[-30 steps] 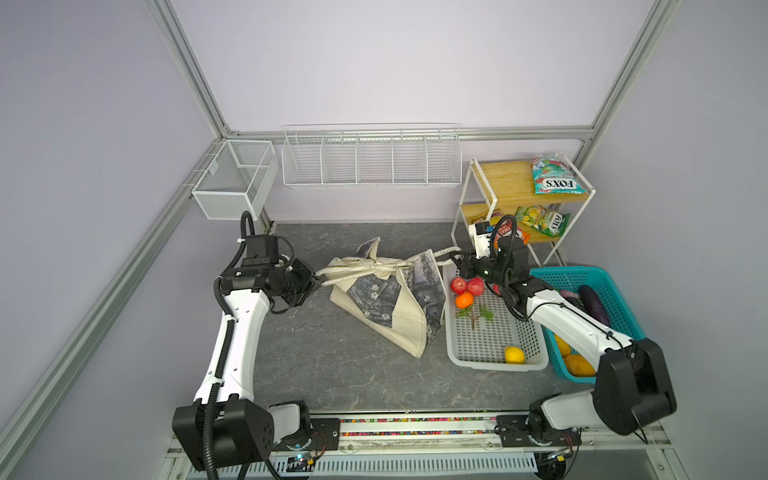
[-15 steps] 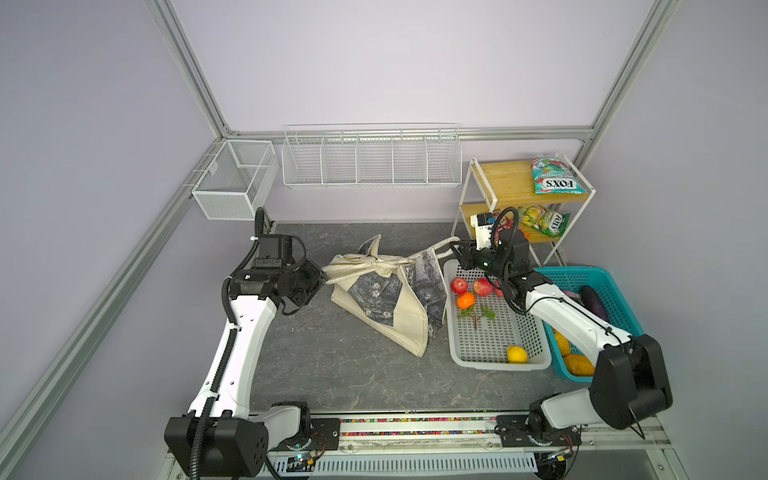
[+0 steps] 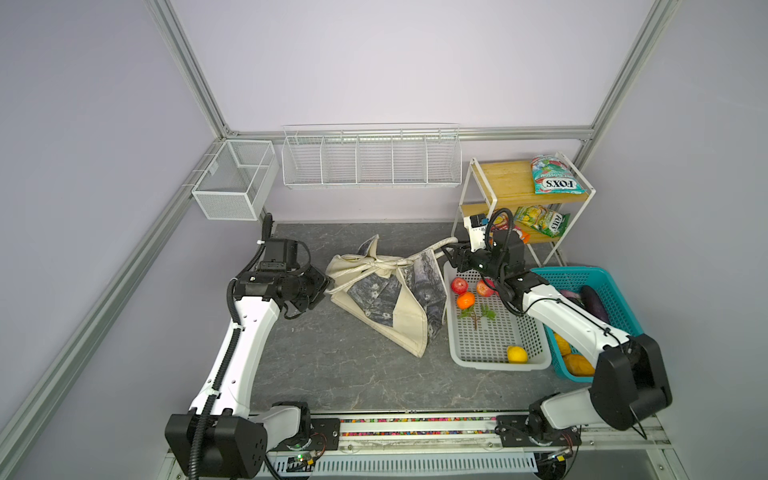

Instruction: Place the food into the grocery bag and tie it

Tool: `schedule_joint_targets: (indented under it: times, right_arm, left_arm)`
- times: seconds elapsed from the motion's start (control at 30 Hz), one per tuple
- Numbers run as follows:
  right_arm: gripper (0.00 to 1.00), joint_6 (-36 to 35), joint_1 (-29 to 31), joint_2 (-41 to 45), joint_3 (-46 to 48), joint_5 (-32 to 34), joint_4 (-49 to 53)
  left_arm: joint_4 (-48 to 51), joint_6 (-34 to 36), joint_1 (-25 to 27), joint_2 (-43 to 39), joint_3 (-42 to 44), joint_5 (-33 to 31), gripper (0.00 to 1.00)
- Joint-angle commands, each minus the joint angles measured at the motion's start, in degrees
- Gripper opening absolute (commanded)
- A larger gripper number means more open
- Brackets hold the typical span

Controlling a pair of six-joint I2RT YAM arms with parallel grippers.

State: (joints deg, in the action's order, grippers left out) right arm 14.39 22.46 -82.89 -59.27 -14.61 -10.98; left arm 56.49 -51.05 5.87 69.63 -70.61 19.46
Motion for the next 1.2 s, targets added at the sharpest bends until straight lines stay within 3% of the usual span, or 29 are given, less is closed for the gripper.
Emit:
schedule_joint_targets:
  times: [0.0,0.23,0.3,0.57,0.7,0.87,1.03,1.17]
  right_arm:
    - [0.59,-2.1,0.7,-0.1,-1.4,0.1,-0.6]
    - [0.98,-8.0,0.6,3.4,-1.8,5.1,4.8]
    - [0.88,-9.5,0.5,4.8,-1.4,6.9,5.9]
    - [0.88,-13.4,-2.1,11.0,-1.1,9.6,11.4]
    - [0.88,-14.4,-5.3,14.3,-0.5,10.5,13.5]
    - [0.88,-14.5,-10.3,17.2,2.5,13.6,13.4]
    - [0.88,-14.7,-15.2,19.8,9.6,21.5,9.3]
    - [0.88,-14.4,-18.0,21.1,16.5,24.7,4.1]
  left_arm:
    - [1.3,1.6,0.2,-0.6,-2.8,0.4,0.57]
    - [7.4,3.2,0.3,-3.2,-8.0,-5.0,0.7]
    - [8.9,3.3,0.3,-4.2,-8.7,-7.4,0.71]
    - [13.1,5.5,0.3,-6.2,-14.8,-17.5,0.75]
    - [12.0,8.2,0.3,-6.9,-18.2,-25.4,0.75]
    - [0.3,13.5,0.3,-10.6,-13.9,-38.9,0.75]
    - [-23.9,21.3,0.3,-19.7,5.7,-55.2,0.76]
    - [-36.9,29.3,0.3,-21.8,17.4,-61.4,0.78]
